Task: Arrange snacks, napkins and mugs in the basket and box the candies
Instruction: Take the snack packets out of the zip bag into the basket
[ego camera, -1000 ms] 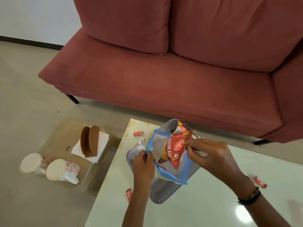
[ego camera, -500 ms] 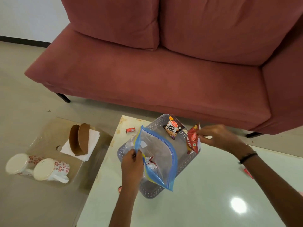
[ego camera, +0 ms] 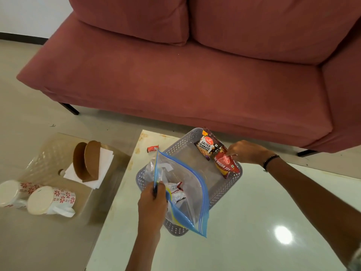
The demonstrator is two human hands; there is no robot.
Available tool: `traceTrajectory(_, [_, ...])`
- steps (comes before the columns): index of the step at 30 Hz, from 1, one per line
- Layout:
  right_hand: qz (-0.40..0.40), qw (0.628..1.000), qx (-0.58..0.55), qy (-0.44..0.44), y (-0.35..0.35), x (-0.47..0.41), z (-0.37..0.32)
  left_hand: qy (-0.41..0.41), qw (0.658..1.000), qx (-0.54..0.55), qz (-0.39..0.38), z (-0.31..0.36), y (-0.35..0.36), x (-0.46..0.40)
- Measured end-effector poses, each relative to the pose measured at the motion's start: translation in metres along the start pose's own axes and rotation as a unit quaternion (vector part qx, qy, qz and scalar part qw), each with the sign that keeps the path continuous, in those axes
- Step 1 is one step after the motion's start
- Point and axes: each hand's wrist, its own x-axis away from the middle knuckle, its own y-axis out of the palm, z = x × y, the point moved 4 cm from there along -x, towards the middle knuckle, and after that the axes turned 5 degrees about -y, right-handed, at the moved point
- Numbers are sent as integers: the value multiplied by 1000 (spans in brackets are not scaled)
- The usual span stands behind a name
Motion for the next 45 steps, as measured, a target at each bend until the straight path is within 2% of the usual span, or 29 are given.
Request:
traceTrajectory(5, [0,998,52,29,3,-3,-5,-6,1000,-4,-2,3,3,-1])
traceTrajectory(9, [75,990,54,108,-18,7,-28,-13,1000,-27,-3,9,2,0])
traceTrajectory(11, [225,965,-54,127,-45,24,-56,-10,999,-39,14,11,-2,1])
traceTrajectory(13, [405,891,-188,78,-78,48,-101,5,999,-38,37,14,-7,4])
traceTrajectory(14, [440,865,-235,47,-91,55,-127,12,998,-37,48,15,-9,5])
traceTrajectory(15, [432,859,-273,22,-98,56,-153,19,998,-36,58,16,-11,7])
traceTrajectory(17, [323,897,-303,2,-91,35,-194,36,996,-38,71,17,-13,10])
traceTrajectory(19, [168,954,-247,27,-64,-2,-216,53,995,-35,76,17,-14,13])
traceTrajectory(21, [53,978,-190,66,-31,-39,-219,65,994,-29,78,17,-14,16])
traceTrajectory(27, [-15,988,-78,132,30,-97,-197,79,993,-21,80,10,-16,19])
traceTrajectory(33, [8,989,-61,133,33,-93,-199,63,995,-7,71,6,-12,17])
traceTrajectory(37, [123,977,-83,151,5,-65,-208,56,996,-6,73,10,-11,18])
traceTrajectory(41, [166,961,-183,121,-23,-26,-211,49,995,2,87,11,-13,16])
traceTrajectory(45, [305,920,-217,118,-66,21,-199,50,993,-1,104,16,-17,15])
